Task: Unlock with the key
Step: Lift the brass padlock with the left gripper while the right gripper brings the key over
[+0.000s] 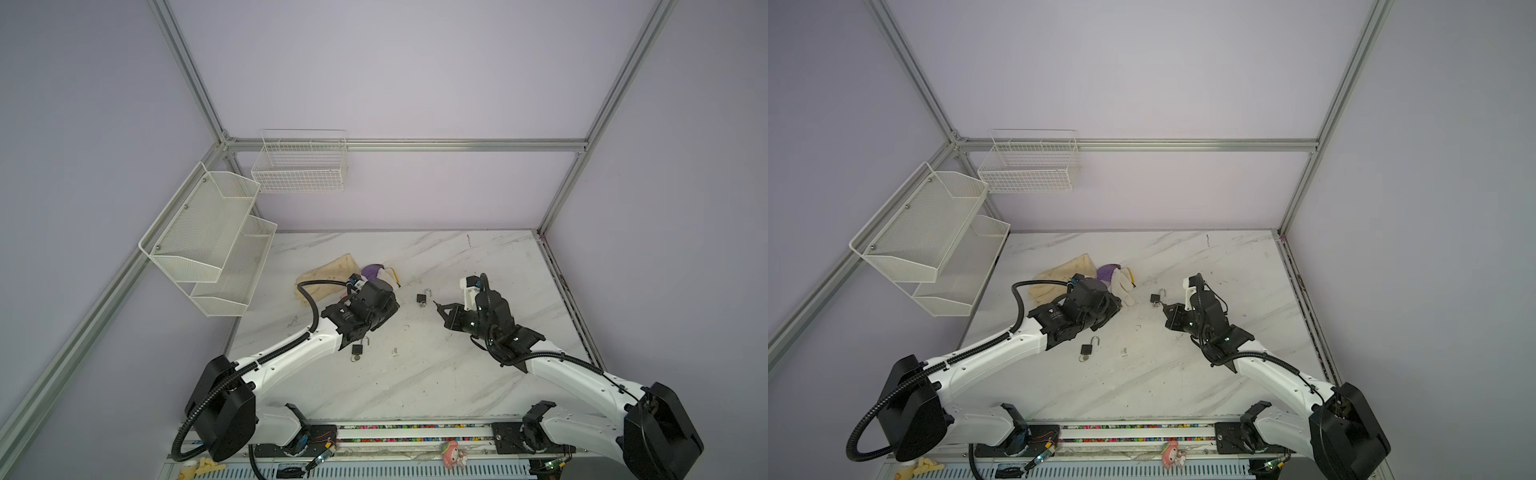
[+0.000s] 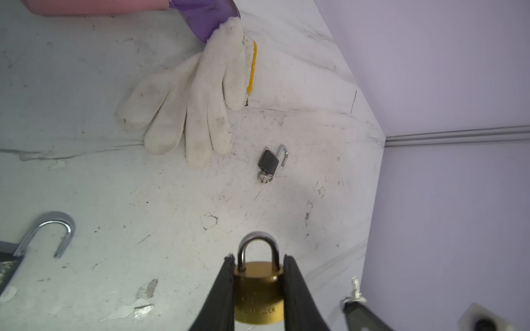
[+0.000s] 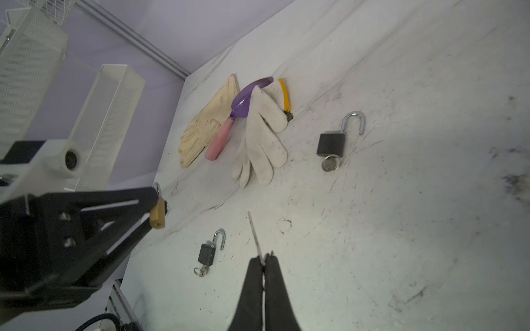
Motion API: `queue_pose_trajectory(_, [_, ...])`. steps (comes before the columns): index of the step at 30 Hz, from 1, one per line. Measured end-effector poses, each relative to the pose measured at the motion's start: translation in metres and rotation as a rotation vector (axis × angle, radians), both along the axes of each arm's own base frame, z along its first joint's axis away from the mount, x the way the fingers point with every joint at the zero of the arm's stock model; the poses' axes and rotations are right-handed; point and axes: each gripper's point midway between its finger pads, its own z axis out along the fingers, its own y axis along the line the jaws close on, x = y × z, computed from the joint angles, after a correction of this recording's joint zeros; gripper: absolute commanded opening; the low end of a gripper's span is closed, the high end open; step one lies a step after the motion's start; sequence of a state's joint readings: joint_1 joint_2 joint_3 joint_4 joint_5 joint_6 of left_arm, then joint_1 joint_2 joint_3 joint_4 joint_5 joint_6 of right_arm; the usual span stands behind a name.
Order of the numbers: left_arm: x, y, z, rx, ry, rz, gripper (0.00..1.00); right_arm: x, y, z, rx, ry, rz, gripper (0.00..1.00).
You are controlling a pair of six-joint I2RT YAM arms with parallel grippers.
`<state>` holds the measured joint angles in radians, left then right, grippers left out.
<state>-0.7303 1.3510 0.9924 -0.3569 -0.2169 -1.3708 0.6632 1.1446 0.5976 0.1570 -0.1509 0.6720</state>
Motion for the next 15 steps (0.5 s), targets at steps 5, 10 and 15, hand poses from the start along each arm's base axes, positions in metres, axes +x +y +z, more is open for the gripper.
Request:
queue_pose_trajectory(5, [0.007, 0.000, 0.009, -0.112, 0.000, 0.099, 0.00, -0.027, 0.046, -0.002, 0.041, -0.025, 0.037, 0.00])
queue_pose_trajectory(10, [0.007, 0.001, 0.009, -0.168, 0.022, 0.155, 0.00, -0.034, 0.072, 0.004, 0.098, -0.067, 0.012, 0.00])
queue_pose_trajectory(15, [0.007, 0.004, 0.007, -0.180, 0.034, 0.188, 0.00, -0.020, 0.080, 0.002, 0.120, -0.095, -0.032, 0.00])
